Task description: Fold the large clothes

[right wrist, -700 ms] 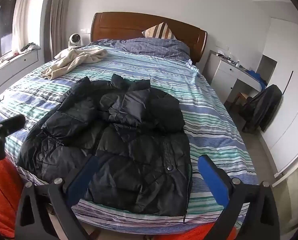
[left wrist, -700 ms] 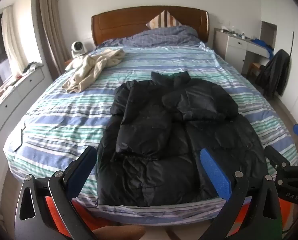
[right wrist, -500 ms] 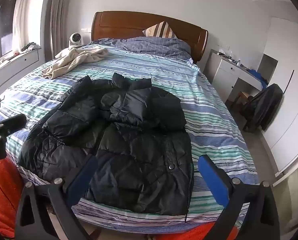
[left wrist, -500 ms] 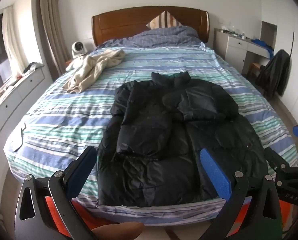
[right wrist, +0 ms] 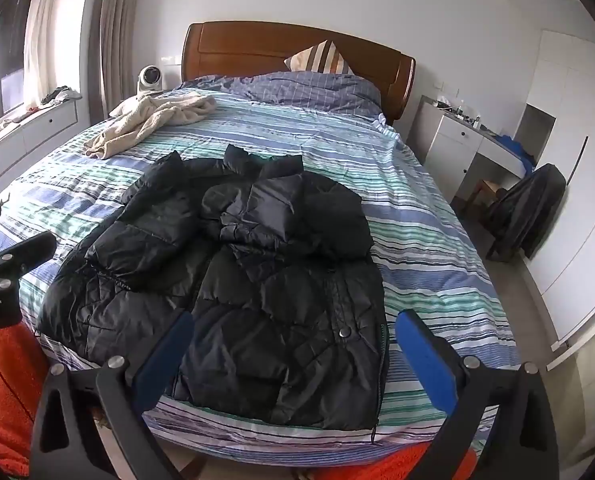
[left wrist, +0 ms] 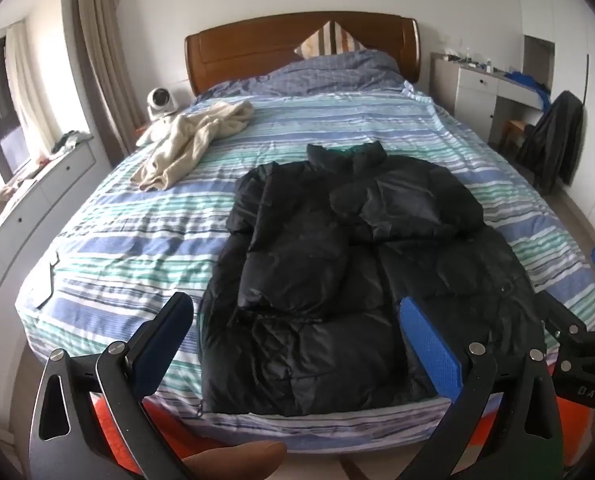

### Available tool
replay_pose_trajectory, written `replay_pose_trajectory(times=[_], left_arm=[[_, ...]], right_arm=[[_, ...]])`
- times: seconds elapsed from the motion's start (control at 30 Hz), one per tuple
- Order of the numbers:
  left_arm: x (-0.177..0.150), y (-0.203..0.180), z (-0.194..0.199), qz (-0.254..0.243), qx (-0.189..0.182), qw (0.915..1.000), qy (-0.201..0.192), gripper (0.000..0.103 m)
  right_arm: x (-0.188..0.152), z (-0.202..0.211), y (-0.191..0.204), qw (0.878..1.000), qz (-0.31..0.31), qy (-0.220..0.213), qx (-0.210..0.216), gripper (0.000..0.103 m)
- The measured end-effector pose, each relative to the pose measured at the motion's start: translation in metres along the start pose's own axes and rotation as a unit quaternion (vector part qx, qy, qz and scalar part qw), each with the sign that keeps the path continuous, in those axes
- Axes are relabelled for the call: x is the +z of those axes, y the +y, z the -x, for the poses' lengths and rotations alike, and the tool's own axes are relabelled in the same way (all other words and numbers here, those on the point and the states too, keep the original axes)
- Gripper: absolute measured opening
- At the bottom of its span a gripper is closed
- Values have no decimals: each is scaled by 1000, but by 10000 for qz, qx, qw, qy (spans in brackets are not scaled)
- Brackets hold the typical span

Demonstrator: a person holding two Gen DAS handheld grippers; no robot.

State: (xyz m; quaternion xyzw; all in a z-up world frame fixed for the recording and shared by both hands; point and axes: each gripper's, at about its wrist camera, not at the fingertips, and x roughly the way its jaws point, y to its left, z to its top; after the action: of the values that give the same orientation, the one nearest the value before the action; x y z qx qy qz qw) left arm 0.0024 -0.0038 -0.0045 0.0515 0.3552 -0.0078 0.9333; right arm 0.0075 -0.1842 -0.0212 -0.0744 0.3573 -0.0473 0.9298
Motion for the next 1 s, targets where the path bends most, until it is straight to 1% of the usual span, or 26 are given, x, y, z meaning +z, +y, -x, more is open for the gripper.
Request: replay_pose_trajectory(times=[0.5, 0.6, 0.7, 1.0], left_arm=[[-4, -1, -5, -44, 23, 10000, 55, 103], [-5, 3, -8, 77, -160, 9997, 136, 103], [-4, 5, -10, 97, -306, 9993, 167, 103], [-1, -6, -13, -50, -457, 9986, 276, 103]], right_arm=[[1, -4, -2, 10000, -53, 58, 11, 102], [1, -4, -2, 9999, -74, 69, -26, 102], [2, -3, -3, 9998, -134, 59, -108, 102], [0, -6, -11, 9994, -236, 142, -210, 102]])
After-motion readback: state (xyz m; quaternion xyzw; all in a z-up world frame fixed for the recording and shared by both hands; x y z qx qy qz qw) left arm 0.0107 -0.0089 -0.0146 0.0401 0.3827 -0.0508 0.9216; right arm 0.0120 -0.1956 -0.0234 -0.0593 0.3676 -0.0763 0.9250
